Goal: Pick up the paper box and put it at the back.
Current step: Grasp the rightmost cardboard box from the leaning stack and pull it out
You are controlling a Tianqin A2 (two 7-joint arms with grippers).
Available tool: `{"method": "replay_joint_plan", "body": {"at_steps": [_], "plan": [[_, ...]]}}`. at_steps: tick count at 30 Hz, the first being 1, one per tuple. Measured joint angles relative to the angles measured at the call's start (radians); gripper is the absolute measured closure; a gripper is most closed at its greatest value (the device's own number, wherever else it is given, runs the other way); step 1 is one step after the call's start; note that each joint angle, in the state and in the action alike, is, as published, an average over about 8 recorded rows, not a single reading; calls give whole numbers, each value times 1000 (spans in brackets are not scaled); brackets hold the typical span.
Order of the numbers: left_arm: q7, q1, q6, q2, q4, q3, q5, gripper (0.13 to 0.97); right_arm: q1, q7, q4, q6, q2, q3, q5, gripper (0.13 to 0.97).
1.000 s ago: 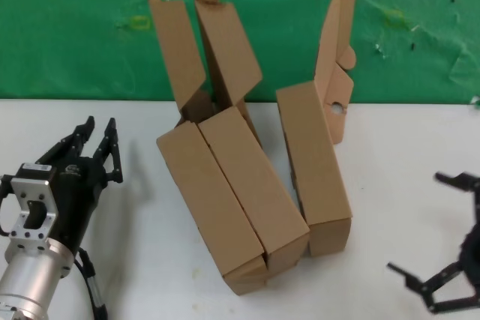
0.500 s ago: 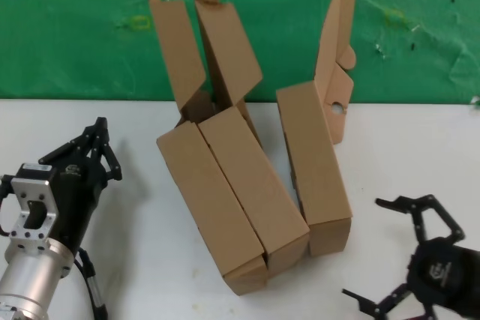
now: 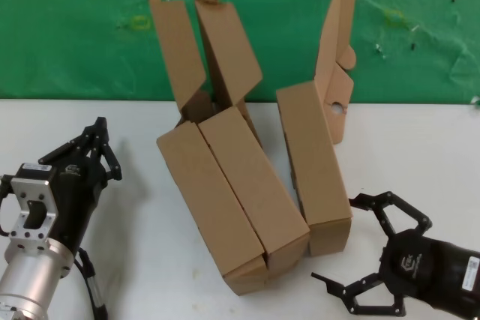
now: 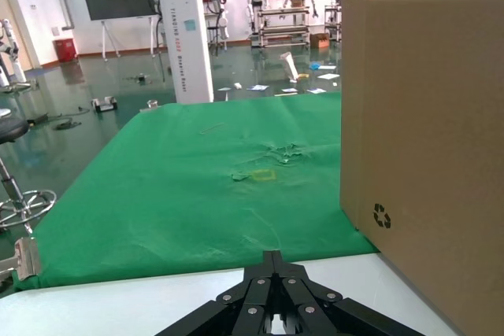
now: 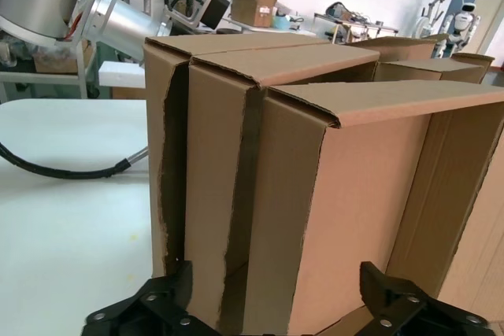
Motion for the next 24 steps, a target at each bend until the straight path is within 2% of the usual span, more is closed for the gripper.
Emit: {"method": "replay_joint_plan", "body": {"at_steps": [3, 11, 12, 20, 24], "plan": [[0, 0, 0, 0, 0, 0, 0, 954, 8, 0, -7, -1, 7, -5, 4, 278], [0, 0, 0, 0, 0, 0, 0, 954, 40, -15, -53, -24, 24, -5, 28, 460], [0, 0, 0, 0, 0, 0, 0, 954, 45, -18, -59, -28, 25, -4, 31, 460], [0, 0, 0, 0, 0, 0, 0, 954, 90, -35, -112, -63, 29, -13, 51, 683], [0, 0, 0, 0, 0, 0, 0, 954, 114, -38, -135, -79, 28, -25, 54, 742]]}}
